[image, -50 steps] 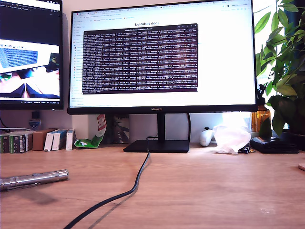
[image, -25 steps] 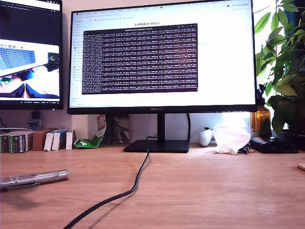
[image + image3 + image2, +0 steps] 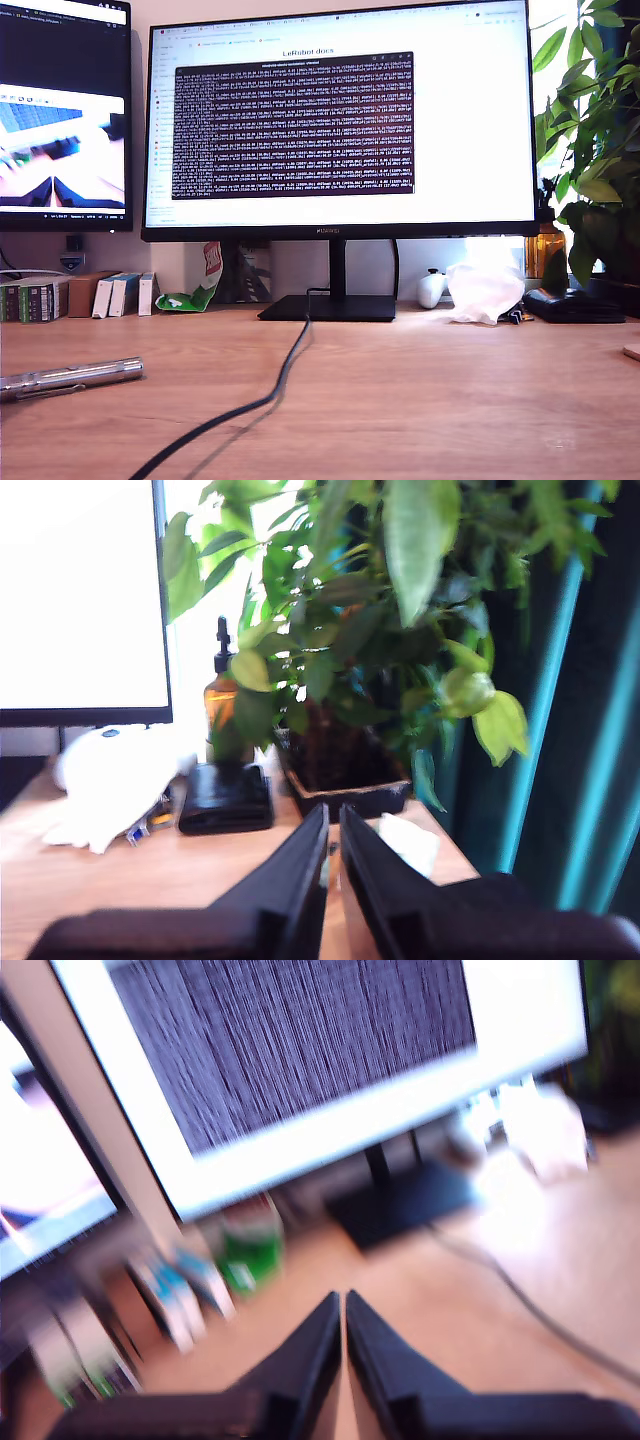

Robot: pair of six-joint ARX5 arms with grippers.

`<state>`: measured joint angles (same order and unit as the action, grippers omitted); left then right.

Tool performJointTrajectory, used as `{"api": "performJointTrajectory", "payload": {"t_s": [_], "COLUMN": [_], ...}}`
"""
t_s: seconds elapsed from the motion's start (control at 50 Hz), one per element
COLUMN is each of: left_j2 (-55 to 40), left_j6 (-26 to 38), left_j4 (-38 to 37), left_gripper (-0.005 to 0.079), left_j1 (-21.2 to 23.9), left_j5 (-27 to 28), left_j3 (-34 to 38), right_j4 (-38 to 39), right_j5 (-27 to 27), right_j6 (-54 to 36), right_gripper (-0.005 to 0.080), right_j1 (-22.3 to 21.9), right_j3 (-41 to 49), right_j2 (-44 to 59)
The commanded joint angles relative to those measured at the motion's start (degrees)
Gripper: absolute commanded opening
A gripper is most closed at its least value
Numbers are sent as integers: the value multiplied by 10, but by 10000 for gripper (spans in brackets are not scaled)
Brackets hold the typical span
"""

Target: Pick the metallic laser pointer with your right arm, pass it to your left arm, then place it down to the left side of the table

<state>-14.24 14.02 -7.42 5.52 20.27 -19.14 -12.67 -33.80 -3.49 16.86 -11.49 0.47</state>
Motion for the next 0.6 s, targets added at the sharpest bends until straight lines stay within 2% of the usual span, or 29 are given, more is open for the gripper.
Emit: {"api": "performJointTrajectory", "payload": {"t_s": [0.0, 0.3, 0.4, 0.5, 0.58], "left_j2": [3, 84, 117, 151, 149], "left_j6": [-2, -47, -61, -81, -87], "left_j4": [-4, -10, -25, -37, -42], "left_gripper": [-19, -19, -19, -19, -19], "left_j1": [-4, -37, -44, -45, -46], "left_j5": [-15, -19, -14, -10, -9], "left_j3": [38, 98, 114, 136, 147], "right_j4": [3, 6, 1, 5, 17], "right_j5": [0, 3, 41, 111, 131], "right_j6": [2, 20, 20, 10, 9], "right_gripper": [-9, -9, -9, -9, -9], "right_j1": [-3, -4, -4, -4, -4], "right_j3": [5, 37, 38, 41, 51], "right_j2": [-4, -4, -4, -4, -4]}}
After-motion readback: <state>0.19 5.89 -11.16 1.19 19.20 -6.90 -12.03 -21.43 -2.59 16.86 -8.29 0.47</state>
